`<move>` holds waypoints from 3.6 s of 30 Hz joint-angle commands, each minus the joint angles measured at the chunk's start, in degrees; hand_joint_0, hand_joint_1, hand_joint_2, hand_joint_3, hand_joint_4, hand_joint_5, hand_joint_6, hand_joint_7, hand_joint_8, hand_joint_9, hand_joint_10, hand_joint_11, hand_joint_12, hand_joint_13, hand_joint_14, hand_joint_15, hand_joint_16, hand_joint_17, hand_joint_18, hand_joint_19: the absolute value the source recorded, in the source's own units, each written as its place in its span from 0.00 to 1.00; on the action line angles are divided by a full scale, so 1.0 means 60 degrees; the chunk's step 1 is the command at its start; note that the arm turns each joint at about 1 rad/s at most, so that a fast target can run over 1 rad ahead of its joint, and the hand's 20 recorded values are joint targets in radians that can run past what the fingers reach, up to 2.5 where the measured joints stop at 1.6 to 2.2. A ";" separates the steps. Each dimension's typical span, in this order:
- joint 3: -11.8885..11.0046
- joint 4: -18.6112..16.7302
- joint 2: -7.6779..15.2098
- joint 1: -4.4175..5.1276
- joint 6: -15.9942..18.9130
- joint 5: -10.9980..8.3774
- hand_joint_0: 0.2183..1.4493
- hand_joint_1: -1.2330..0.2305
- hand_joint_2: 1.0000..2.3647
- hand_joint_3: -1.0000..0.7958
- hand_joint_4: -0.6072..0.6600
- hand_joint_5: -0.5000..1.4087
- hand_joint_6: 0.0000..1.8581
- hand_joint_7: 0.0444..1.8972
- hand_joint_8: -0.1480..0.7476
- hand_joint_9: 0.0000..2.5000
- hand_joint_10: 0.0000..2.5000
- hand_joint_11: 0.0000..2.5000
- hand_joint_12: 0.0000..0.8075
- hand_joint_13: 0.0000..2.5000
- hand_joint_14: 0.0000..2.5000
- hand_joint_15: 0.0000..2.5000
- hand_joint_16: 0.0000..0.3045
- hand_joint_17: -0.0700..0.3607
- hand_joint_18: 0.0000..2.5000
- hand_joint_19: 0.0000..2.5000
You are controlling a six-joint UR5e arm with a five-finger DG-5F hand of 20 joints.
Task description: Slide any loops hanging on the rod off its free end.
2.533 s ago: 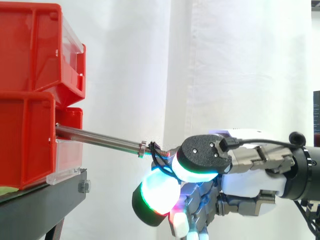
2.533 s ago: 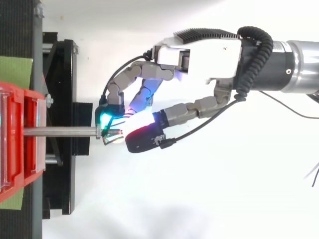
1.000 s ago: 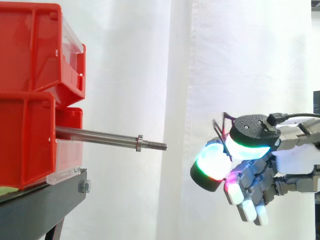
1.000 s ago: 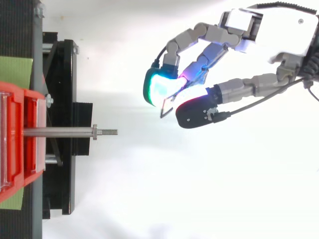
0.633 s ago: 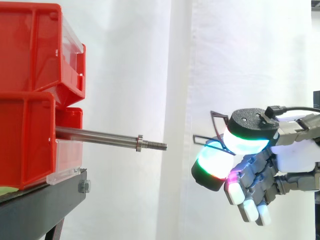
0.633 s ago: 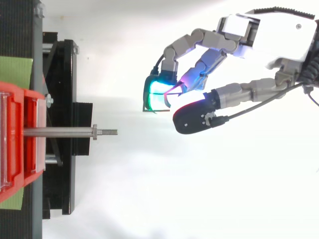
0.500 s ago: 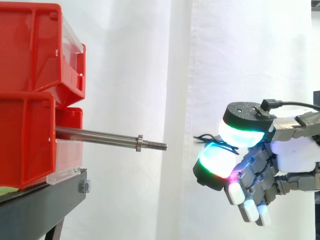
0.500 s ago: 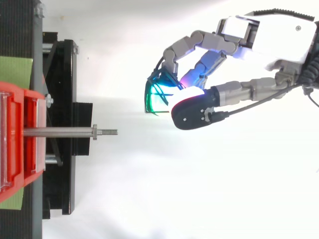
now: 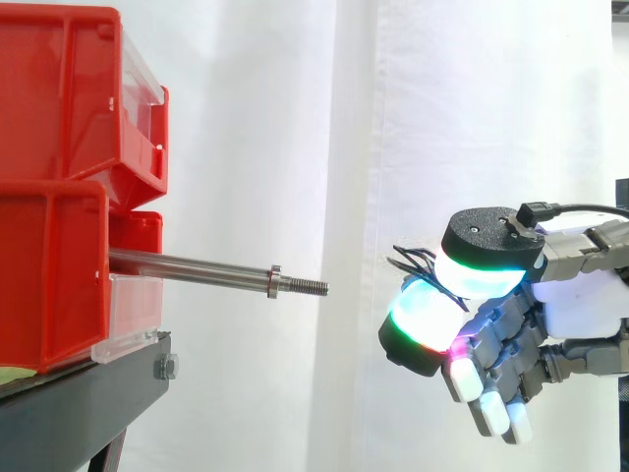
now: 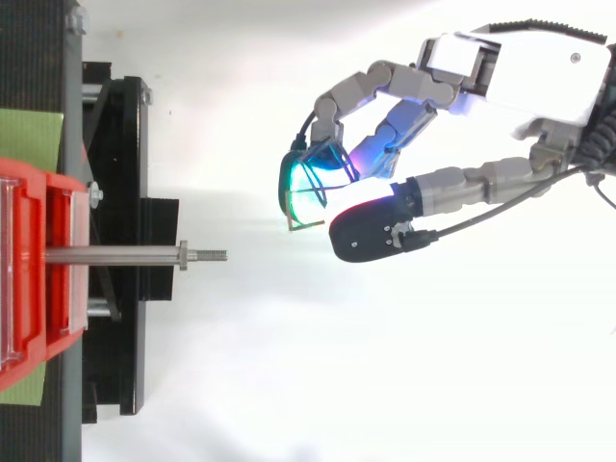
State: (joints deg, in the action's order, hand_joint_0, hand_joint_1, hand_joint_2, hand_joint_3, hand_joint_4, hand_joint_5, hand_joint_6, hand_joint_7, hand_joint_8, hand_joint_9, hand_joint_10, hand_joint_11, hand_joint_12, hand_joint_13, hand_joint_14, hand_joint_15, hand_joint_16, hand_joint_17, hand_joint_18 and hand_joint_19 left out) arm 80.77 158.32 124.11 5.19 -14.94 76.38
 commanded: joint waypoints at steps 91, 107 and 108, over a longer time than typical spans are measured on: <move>-0.1523 0.2178 -0.0016 0.0073 0.0029 0.0000 0.41 0.27 0.01 0.35 0.46 0.16 0.51 0.50 0.49 0.38 0.01 0.22 0.38 0.41 0.01 0.19 0.16 0.41 0.38 0.24; -0.1523 0.2266 -0.0089 0.0073 0.0058 0.0000 0.30 0.49 0.00 0.28 0.51 0.19 0.49 0.53 0.51 0.43 0.01 0.20 0.38 0.43 0.01 0.20 0.15 0.40 0.38 0.27; -0.1523 0.2266 -0.0089 0.0073 0.0058 0.0000 0.30 0.50 0.00 0.28 0.51 0.19 0.49 0.53 0.51 0.43 0.01 0.20 0.38 0.43 0.01 0.20 0.15 0.40 0.38 0.27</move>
State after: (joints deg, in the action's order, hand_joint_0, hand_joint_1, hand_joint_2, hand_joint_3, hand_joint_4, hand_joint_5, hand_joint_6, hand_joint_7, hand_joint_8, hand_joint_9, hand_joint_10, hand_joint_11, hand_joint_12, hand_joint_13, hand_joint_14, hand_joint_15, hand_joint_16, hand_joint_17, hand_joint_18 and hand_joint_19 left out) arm 71.63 171.89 123.62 5.64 -14.65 76.38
